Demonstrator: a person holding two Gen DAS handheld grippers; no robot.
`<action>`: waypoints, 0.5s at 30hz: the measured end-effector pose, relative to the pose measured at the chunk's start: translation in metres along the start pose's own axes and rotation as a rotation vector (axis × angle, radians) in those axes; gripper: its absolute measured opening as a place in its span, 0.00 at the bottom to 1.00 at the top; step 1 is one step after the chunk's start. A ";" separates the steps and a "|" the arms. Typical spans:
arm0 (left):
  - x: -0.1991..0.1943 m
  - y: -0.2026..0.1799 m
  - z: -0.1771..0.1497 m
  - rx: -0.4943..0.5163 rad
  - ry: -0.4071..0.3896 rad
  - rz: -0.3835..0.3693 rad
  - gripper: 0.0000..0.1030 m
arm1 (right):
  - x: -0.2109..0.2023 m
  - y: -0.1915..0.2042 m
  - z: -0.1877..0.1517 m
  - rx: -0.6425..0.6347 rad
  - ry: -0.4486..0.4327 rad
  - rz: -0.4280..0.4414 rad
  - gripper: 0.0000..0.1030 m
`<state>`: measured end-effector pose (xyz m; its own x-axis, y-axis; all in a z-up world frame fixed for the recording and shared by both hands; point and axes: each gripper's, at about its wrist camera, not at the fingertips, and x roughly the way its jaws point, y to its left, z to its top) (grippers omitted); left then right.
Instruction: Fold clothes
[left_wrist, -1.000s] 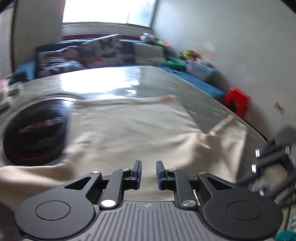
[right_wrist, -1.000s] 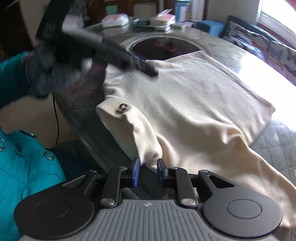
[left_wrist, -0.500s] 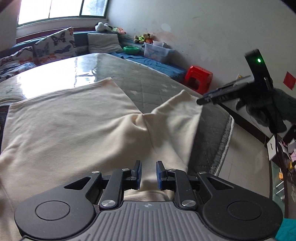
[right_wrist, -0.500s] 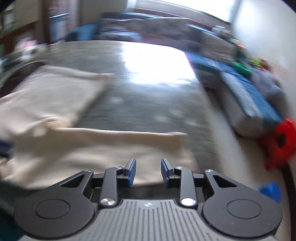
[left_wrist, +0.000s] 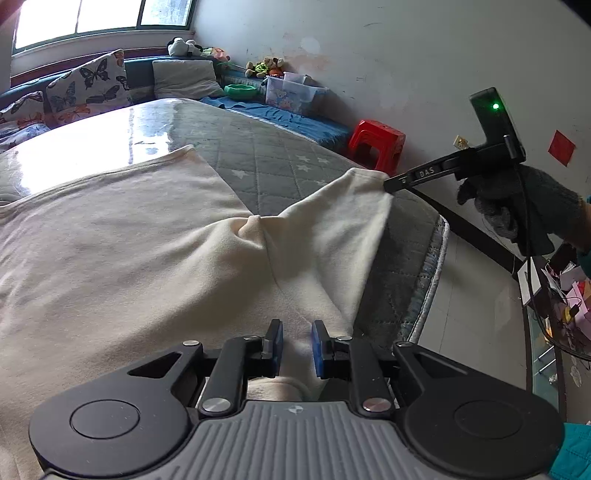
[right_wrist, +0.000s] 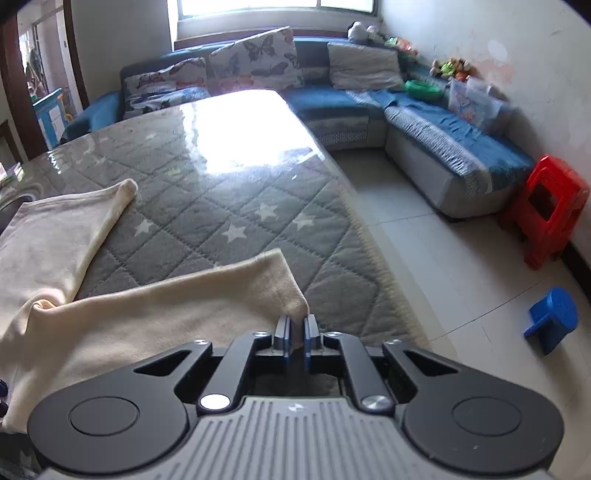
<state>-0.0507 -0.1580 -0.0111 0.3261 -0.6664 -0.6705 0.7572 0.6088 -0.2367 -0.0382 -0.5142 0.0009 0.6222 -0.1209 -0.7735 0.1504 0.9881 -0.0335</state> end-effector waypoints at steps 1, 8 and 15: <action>0.001 0.000 0.000 0.003 0.000 -0.005 0.18 | -0.004 0.001 -0.001 -0.010 -0.003 -0.018 0.05; 0.003 -0.003 0.000 0.029 0.003 -0.029 0.18 | -0.002 0.003 -0.012 -0.069 0.069 -0.111 0.06; 0.004 -0.002 0.004 0.032 -0.006 -0.039 0.18 | -0.014 0.022 0.024 -0.119 -0.026 -0.062 0.13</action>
<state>-0.0488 -0.1637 -0.0103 0.2993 -0.6919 -0.6570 0.7871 0.5683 -0.2399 -0.0250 -0.4932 0.0257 0.6345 -0.1827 -0.7510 0.0979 0.9828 -0.1564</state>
